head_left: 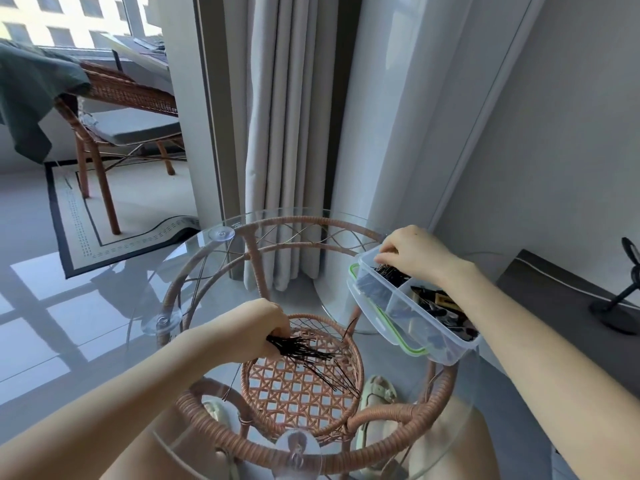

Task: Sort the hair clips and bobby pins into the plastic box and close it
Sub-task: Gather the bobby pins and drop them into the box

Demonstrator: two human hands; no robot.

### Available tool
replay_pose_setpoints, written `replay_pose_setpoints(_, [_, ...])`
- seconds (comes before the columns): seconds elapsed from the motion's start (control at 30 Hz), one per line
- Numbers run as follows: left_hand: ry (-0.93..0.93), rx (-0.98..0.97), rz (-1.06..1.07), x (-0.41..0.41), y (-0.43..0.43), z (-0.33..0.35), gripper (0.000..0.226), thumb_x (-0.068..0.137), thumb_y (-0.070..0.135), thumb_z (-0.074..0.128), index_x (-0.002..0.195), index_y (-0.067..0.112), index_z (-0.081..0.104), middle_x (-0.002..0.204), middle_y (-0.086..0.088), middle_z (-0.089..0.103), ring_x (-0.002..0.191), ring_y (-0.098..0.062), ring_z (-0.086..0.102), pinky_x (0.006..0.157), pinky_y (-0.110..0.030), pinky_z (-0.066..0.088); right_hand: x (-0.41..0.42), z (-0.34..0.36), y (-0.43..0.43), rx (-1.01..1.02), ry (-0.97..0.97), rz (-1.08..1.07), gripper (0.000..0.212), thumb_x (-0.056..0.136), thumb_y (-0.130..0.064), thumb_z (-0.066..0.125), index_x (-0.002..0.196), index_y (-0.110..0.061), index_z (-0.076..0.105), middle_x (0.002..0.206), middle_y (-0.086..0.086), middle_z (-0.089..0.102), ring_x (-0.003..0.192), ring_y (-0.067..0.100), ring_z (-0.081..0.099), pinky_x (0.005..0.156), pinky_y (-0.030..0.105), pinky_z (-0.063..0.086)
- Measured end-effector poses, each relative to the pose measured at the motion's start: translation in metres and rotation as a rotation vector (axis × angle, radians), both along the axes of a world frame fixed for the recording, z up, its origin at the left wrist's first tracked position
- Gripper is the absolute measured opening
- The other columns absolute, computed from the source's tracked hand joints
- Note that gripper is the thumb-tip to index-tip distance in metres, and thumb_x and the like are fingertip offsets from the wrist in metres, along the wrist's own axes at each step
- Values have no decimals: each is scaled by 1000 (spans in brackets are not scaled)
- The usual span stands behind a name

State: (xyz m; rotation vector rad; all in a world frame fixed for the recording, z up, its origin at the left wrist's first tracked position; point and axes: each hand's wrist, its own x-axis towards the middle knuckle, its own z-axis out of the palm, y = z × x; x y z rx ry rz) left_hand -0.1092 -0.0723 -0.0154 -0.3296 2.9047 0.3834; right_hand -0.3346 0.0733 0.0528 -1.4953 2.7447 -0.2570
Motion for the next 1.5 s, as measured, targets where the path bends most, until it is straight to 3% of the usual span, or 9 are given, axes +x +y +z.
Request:
replay_pose_setpoints(0.13, [-22,4,-22,-2,-1,6,22,80,29,67,100,22,69,97,4,67,86,-16,62,74,-26,50,66,-6,21,-190,-118,94,35,89,-32,54,59,-14,56,57,3,53,54,15,45,52,29,34])
replay_pose_setpoints(0.23, [-19,14,-29,-2,-1,12,22,80,30,67,99,20,71,94,3,68,80,-16,60,67,-21,47,109,-36,39,66,-236,79,49,83,-53,55,112,-14,56,111,8,63,102,19,56,81,25,44])
replay_pose_setpoints(0.3, [-19,23,-24,0,-2,14,23,81,30,66,99,17,71,90,3,67,77,-15,58,63,-18,43,125,-62,46,215,-360,41,97,72,-63,59,145,-14,18,153,6,25,142,20,20,112,38,25])
replay_pose_setpoints(0.43, [30,53,22,5,-4,17,19,83,25,65,97,15,72,87,1,68,71,-12,57,57,-11,38,142,-94,37,94,-428,56,119,59,-76,48,147,-20,-11,157,5,-11,134,11,-25,111,34,-8])
replay_pose_setpoints(0.57, [109,89,80,13,-6,22,20,82,22,66,100,15,72,92,2,72,73,-9,60,61,-6,41,150,-102,22,-183,-427,72,107,60,-75,42,147,-18,17,155,4,22,144,16,11,115,32,12])
replay_pose_setpoints(0.7, [218,126,140,24,-13,32,20,78,22,70,96,12,73,86,0,73,73,-13,67,71,-20,55,151,-106,6,-378,-312,48,64,78,-36,69,133,-13,48,123,8,61,116,19,53,101,28,40])
replay_pose_setpoints(1.13, [468,328,465,40,-14,35,8,75,20,74,80,15,76,59,5,67,44,-1,55,41,-9,41,153,-95,-6,-324,-262,219,20,91,-11,54,104,-4,68,96,12,64,97,25,53,84,28,40])
replay_pose_setpoints(1.3, [506,643,616,36,-14,38,7,71,12,77,71,18,73,64,-4,73,64,-24,69,71,-36,58,142,-81,5,-410,-363,151,16,87,-16,60,98,-13,71,94,2,68,93,19,59,88,40,45])
replay_pose_setpoints(1.5, [504,940,710,25,-7,47,10,72,4,74,69,13,72,53,3,69,51,-8,64,55,-16,56,113,-35,24,-533,-494,43,18,84,-13,65,102,-10,71,92,-1,70,80,4,61,73,5,43])
